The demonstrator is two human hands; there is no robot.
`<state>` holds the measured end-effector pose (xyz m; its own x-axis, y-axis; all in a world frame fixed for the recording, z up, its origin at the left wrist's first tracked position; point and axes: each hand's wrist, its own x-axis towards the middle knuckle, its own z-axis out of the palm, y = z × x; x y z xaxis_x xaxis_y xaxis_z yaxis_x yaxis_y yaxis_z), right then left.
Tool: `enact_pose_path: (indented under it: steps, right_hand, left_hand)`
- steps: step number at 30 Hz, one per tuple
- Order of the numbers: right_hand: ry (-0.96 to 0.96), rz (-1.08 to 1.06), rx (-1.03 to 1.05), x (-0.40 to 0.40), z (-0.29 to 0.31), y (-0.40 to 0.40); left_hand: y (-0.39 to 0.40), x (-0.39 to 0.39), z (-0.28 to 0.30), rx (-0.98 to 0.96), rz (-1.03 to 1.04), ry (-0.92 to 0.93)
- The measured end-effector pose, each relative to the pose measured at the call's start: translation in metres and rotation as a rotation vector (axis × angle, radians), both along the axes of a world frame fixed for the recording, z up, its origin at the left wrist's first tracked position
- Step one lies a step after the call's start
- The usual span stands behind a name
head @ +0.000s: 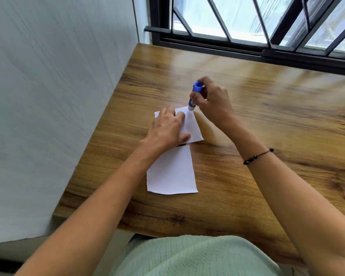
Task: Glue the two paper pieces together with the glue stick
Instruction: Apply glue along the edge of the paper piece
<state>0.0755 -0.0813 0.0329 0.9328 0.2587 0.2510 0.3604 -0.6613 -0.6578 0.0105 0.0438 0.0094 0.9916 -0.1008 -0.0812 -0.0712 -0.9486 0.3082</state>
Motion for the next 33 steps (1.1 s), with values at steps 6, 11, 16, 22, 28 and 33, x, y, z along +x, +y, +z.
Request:
enact_pose_path:
  steps: [6,11,16,22,28,33]
  right_hand:
    - [-0.005,-0.002,-0.017,0.006,-0.004,0.006]
    - [0.007,0.036,-0.043,0.008,-0.005,0.01]
    - [0.007,0.079,-0.067,0.007,-0.006,0.011]
    - [-0.004,0.054,-0.068,0.006,-0.006,0.006]
    - [0.0,0.074,-0.08,0.0,-0.006,0.002]
    - [0.012,0.091,-0.093,-0.01,-0.006,-0.003]
  left_hand:
    - [-0.001,0.0,0.002,0.006,0.002,0.022]
    - [-0.001,0.0,0.003,0.004,0.008,0.038]
    - [-0.002,-0.001,0.004,-0.001,0.014,0.044]
    - [-0.002,-0.001,0.002,0.0,0.013,0.03]
    - [-0.003,-0.002,0.002,0.012,0.02,0.027]
    - [-0.003,-0.002,0.001,0.013,0.025,0.023]
